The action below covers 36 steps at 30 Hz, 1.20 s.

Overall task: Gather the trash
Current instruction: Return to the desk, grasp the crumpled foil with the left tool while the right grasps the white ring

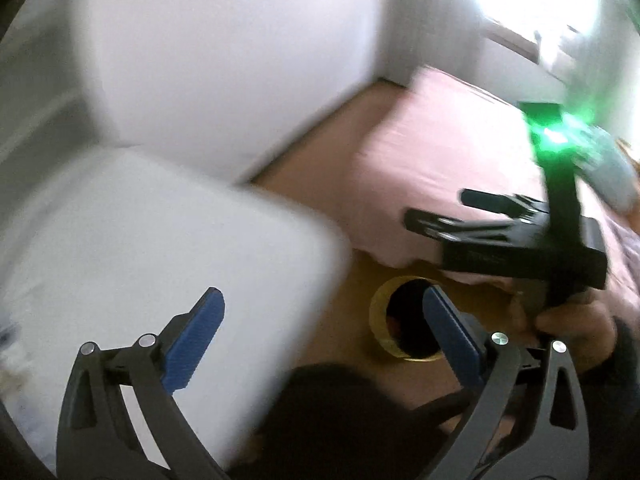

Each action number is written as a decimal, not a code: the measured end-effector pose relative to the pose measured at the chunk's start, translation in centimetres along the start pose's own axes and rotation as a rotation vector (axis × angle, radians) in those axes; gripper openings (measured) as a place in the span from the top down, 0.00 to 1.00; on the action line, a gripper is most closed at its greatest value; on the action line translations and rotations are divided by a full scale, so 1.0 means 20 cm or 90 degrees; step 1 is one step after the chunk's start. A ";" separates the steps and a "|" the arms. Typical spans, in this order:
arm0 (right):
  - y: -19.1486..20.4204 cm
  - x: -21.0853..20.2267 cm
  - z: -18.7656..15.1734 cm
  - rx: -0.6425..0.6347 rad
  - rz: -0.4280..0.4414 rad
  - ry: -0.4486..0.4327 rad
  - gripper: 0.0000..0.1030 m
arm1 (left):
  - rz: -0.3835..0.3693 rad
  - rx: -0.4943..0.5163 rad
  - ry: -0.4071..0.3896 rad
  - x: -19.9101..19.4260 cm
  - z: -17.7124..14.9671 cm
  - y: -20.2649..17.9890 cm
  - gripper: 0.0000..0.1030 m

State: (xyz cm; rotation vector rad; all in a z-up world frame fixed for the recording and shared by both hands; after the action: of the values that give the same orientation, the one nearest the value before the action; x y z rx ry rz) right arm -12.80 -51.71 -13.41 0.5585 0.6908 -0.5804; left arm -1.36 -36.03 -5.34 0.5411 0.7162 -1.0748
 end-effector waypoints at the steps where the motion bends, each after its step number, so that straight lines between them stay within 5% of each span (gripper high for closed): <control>1: 0.15 0.00 0.00 -0.031 0.033 0.005 0.07 | 0.034 -0.019 -0.001 -0.08 -0.05 0.12 0.06; 4: 0.65 0.00 -0.08 -0.140 0.135 0.033 0.07 | 0.137 -0.126 0.002 -0.36 -0.33 0.55 0.06; 8: 1.23 -0.03 -0.30 -0.263 0.267 0.097 0.07 | 0.212 -0.247 0.002 -0.68 -0.70 0.91 0.06; 12: 1.65 -0.08 -0.55 -0.376 0.353 0.153 0.07 | 0.261 -0.313 0.007 -0.86 -0.98 1.08 0.06; 15: 1.83 -0.09 -0.72 -0.448 0.367 0.167 0.07 | 0.285 -0.319 0.020 -0.92 -1.14 1.10 0.06; 22: 2.01 -0.07 -0.91 -0.525 0.350 0.164 0.08 | 0.305 -0.301 0.030 -0.96 -1.22 1.09 0.06; 25: 2.03 -0.03 -0.93 -0.537 0.327 0.153 0.18 | 0.299 -0.293 0.022 -0.95 -1.22 1.10 0.06; 28: 2.04 -0.02 -0.95 -0.539 0.322 0.144 0.42 | 0.302 -0.283 0.027 -0.90 -1.21 1.12 0.06; 36: 1.88 -0.08 -0.80 -0.495 0.320 0.119 0.43 | 0.274 -0.257 0.029 -0.79 -1.14 1.06 0.06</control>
State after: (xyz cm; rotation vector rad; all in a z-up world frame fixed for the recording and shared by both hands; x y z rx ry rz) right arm 3.97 -14.49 -12.19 0.0383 0.8475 0.2264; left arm 7.77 -2.45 -7.34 0.3493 0.7880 -0.4994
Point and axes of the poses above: each gripper's, at about its wrist camera, not at the fingertips, and x roughly the way its jaws point, y to its left, z to its top, the point moved 5 cm from there along x, roughly the way its jaws point, and after that the axes turned 8 degrees about x, right-handed, at the moved point
